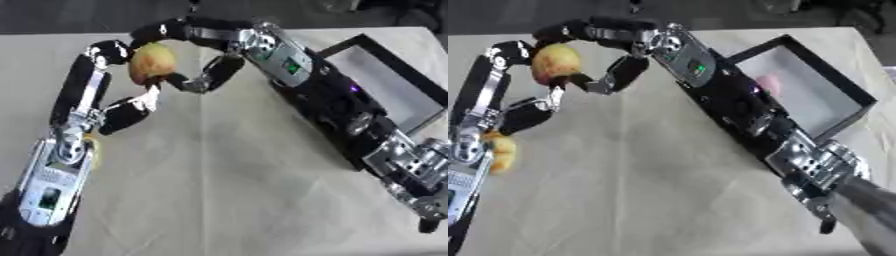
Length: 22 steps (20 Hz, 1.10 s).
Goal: Pick up the objects with one hand, pass them to the other hand, and then place them into the box on the other side of the table.
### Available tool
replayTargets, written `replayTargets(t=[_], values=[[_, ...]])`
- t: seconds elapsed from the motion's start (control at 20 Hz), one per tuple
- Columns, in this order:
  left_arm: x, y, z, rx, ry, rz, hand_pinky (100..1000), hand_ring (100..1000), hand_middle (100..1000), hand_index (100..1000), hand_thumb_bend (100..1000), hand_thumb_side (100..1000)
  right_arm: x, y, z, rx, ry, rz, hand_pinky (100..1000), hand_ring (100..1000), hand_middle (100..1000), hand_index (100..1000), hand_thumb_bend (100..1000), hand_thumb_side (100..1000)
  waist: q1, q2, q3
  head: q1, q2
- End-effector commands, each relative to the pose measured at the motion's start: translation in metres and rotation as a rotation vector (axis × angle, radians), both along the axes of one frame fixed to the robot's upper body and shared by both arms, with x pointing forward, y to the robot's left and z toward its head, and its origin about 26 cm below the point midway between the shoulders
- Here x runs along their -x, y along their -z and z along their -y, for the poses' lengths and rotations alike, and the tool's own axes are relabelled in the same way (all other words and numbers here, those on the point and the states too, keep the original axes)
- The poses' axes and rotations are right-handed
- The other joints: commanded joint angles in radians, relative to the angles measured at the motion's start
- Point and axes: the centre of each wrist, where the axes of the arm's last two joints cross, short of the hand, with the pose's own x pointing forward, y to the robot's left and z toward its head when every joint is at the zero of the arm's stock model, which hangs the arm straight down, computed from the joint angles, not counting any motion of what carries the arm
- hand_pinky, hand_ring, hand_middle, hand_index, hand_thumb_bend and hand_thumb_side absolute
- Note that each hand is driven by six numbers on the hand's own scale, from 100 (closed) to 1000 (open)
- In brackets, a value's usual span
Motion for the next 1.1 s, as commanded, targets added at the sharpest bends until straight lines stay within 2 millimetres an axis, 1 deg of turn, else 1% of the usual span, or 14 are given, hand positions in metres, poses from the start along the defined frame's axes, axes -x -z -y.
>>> replayTargets(t=[0.05, 0.15, 0.3, 0.4, 0.45, 0.8, 1.0, 1.1], values=[[0.0040, -0.0146, 0.0069, 0.023, 0.025, 0.041, 757, 669, 557, 552, 100, 161, -0.0008, -0.0088, -0.0015, 0.136, -0.181, 0.147, 993, 932, 792, 956, 100, 180, -0.002, 0.001, -0.001, -0.004, -0.003], [0.0039, -0.0142, 0.0074, 0.019, 0.026, 0.039, 757, 669, 557, 553, 100, 161, -0.0012, -0.0075, -0.0014, 0.113, -0.174, 0.116, 988, 909, 751, 918, 100, 200, -0.002, 0.001, -0.002, -0.003, -0.003], [0.0037, -0.0130, 0.0078, 0.013, 0.025, 0.032, 757, 669, 557, 555, 100, 162, -0.0010, -0.0065, -0.0021, 0.078, -0.167, 0.051, 984, 876, 727, 908, 100, 217, -0.001, 0.002, -0.004, -0.002, -0.003], [0.0035, -0.0123, 0.0079, 0.010, 0.023, 0.028, 757, 669, 557, 555, 100, 162, 0.0000, -0.0081, -0.0025, 0.067, -0.171, 0.017, 984, 875, 725, 906, 100, 219, 0.000, 0.001, -0.005, -0.002, -0.003], [0.0035, -0.0120, 0.0080, 0.008, 0.023, 0.026, 757, 670, 557, 559, 100, 161, 0.0004, -0.0083, -0.0027, 0.062, -0.173, 0.001, 978, 856, 704, 896, 100, 223, 0.000, 0.001, -0.005, -0.002, -0.003], [0.0033, -0.0097, 0.0088, -0.001, 0.019, 0.008, 756, 671, 558, 565, 100, 168, 0.0026, -0.0112, -0.0037, 0.060, -0.190, -0.117, 968, 823, 636, 825, 100, 198, 0.002, 0.002, -0.007, -0.003, -0.003], [0.0034, -0.0089, 0.0091, -0.009, 0.018, 0.000, 755, 671, 560, 584, 190, 146, 0.0032, -0.0129, -0.0029, 0.062, -0.187, -0.147, 954, 807, 617, 797, 100, 201, 0.002, 0.003, -0.007, -0.003, -0.003], [0.0036, -0.0094, 0.0092, -0.006, 0.016, 0.001, 755, 670, 560, 589, 208, 153, 0.0032, -0.0133, -0.0023, 0.056, -0.185, -0.153, 947, 800, 608, 775, 100, 202, 0.002, 0.002, -0.007, -0.004, -0.003]])
